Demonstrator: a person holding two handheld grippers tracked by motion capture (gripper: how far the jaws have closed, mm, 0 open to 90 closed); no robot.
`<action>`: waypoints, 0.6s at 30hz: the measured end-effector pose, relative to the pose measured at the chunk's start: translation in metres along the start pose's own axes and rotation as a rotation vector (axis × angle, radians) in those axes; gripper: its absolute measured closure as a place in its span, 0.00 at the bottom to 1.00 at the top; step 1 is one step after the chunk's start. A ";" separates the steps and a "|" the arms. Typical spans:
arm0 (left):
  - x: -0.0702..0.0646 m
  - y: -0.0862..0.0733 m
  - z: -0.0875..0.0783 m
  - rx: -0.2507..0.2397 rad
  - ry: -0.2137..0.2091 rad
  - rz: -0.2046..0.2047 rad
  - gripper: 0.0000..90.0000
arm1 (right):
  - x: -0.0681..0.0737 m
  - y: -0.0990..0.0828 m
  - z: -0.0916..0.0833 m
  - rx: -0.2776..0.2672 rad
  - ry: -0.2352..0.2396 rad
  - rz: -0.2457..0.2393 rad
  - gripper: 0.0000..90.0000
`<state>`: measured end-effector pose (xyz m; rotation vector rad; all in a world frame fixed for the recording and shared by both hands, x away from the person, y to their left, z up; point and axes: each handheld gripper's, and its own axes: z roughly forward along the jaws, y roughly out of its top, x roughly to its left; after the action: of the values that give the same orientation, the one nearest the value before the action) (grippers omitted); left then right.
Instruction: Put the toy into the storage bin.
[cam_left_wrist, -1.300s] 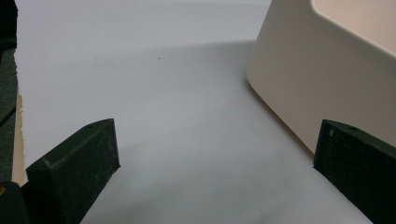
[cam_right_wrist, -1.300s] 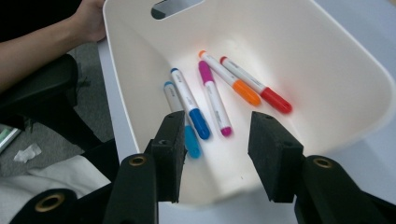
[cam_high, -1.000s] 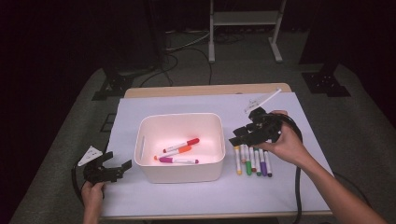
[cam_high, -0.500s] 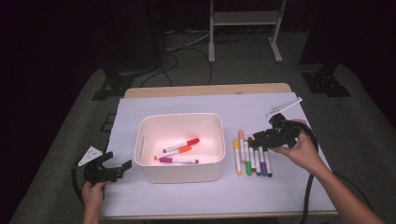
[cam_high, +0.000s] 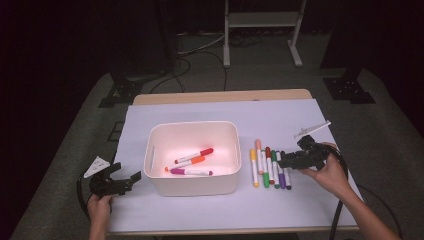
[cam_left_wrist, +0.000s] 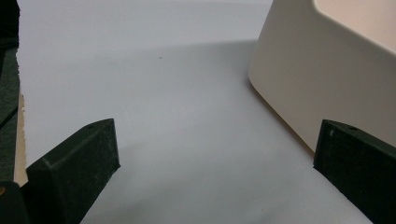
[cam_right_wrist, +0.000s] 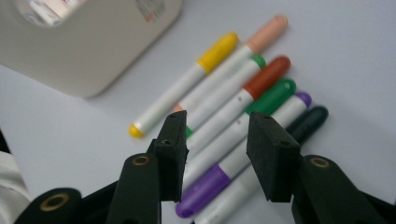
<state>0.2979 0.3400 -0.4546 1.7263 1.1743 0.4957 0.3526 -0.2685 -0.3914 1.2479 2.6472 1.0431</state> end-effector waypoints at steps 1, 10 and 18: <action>0.000 0.000 0.000 0.000 0.000 0.000 0.00 | -0.002 -0.003 0.002 0.005 -0.015 0.005 0.65; 0.000 0.000 -0.001 -0.005 0.000 0.007 0.00 | -0.010 -0.023 0.018 0.031 -0.098 0.038 0.70; 0.000 0.000 -0.001 -0.011 -0.003 0.005 0.00 | -0.015 -0.028 0.020 0.031 -0.142 0.062 0.71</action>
<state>0.2967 0.3401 -0.4544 1.7204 1.1629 0.5014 0.3496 -0.2805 -0.4269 1.3632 2.5440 0.8878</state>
